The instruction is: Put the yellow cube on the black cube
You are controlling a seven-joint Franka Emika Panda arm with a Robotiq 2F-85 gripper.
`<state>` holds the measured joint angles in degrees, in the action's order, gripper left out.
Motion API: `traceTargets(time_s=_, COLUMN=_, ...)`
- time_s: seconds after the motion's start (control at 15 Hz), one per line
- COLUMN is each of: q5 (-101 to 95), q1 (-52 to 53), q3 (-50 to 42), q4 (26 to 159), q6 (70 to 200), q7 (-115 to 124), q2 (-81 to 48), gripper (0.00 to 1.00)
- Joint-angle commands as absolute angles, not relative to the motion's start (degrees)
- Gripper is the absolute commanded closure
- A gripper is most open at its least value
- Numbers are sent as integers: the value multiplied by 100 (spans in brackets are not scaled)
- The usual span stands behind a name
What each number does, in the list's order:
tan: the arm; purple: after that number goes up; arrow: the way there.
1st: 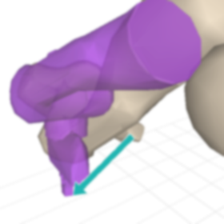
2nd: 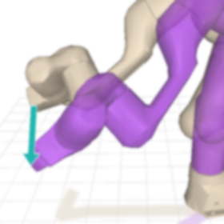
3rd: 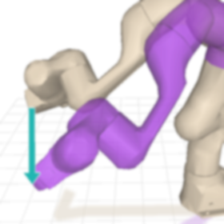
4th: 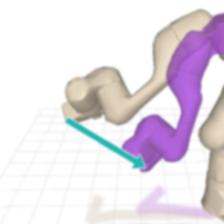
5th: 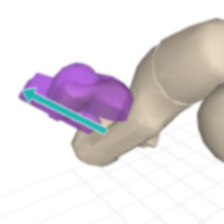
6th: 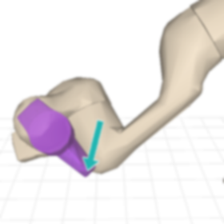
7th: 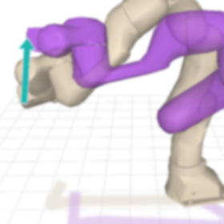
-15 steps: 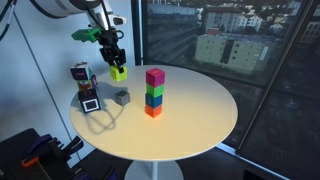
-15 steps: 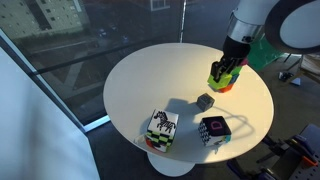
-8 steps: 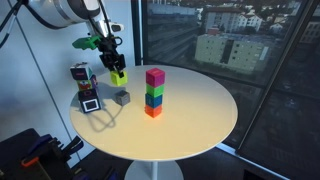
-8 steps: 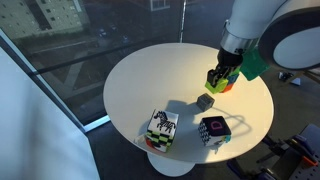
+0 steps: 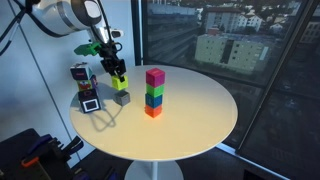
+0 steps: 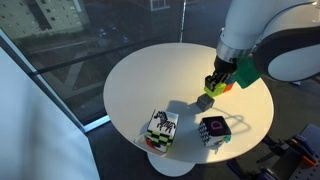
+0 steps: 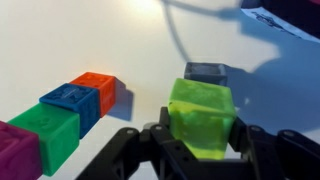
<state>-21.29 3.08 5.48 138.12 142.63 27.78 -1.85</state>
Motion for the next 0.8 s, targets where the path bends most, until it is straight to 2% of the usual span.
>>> traceTargets(time_s=0.0, q5=-2356, q1=402, q3=458, q4=13772, q6=14374, q7=3047, q2=-300, gripper=72)
traceTargets(time_s=0.73, q5=-2596, q1=562, q3=317, q4=13700, q6=14464, q7=3266, q2=-600, gripper=72)
